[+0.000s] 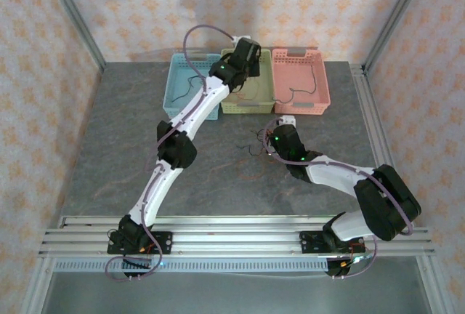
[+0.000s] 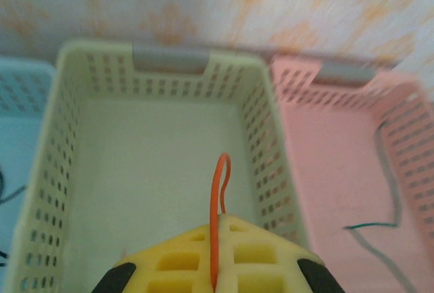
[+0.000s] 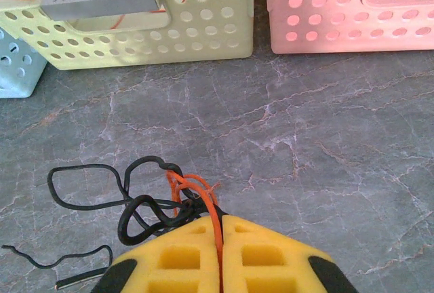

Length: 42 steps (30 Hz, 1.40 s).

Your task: Untangle the cables

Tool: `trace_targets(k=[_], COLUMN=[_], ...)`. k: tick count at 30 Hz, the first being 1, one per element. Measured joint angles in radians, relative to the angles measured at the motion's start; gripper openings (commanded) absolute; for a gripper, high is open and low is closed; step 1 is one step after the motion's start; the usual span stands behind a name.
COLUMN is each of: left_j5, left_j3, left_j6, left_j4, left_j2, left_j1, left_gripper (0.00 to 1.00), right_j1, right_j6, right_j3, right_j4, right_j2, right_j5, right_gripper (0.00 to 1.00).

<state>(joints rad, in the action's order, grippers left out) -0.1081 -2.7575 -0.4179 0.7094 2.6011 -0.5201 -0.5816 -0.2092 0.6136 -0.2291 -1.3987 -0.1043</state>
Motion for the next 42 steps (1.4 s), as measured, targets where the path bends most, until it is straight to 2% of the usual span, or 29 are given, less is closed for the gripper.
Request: trace_targets(k=[2,3,5,7,11,14,21,25,30,34,37,42], left_j5=[0.016,0.024,0.034,0.045,0.045,0.024,-0.006,0.027,0.052,0.079,0.092,0.102], left_j3=[0.000,0.001,0.005,0.007,0.046,0.174,0.532,0.866,1.276,1.599,1.773,1.899], left_j6=[0.000,0.000,0.002,0.004,0.015,0.030,0.021,-0.021,-0.072,-0.126,-0.157,-0.178], left_j4=[-0.005,-0.006,-0.005,-0.004,0.004,0.016,-0.006,-0.103,-0.187,-0.231,-0.258,-0.331], left_j2=[0.050,0.072,0.095,0.100,0.062,-0.053,-0.499,-0.829,-1.097,-1.202,-1.234,-1.235], left_j1=[0.011,0.017,0.024,0.029,0.029,0.021,-0.025,-0.043,-0.083,-0.155,-0.204,-0.233], left_gripper=[0.00,0.06,0.30,0.50,0.75,0.87,0.87,0.85,0.85,0.82,0.80,0.75], right_j1=[0.000,0.000,0.000,0.000,0.000,0.000,0.000,0.000,0.000,0.000,0.000,0.000], right_j6=[0.000,0.000,0.000,0.000,0.000,0.000,0.000,0.000,0.000,0.000,0.000,0.000], right_j3=[0.000,0.000,0.000,0.000,0.000,0.000,-0.001,-0.003,-0.012,-0.017,-0.017,-0.017], right_j4=[0.000,0.000,0.000,0.000,-0.002,-0.005,-0.035,-0.052,-0.070,-0.074,-0.080,-0.080], right_j2=[0.000,0.000,0.000,0.000,0.000,0.000,0.000,0.000,0.000,0.000,0.000,0.000], right_j5=[0.003,0.003,0.004,0.007,0.011,0.015,0.035,0.058,0.078,0.080,0.087,0.095], right_gripper=[0.00,0.00,0.00,0.00,0.00,0.00,0.00,0.00,0.00,0.00,0.00,0.00])
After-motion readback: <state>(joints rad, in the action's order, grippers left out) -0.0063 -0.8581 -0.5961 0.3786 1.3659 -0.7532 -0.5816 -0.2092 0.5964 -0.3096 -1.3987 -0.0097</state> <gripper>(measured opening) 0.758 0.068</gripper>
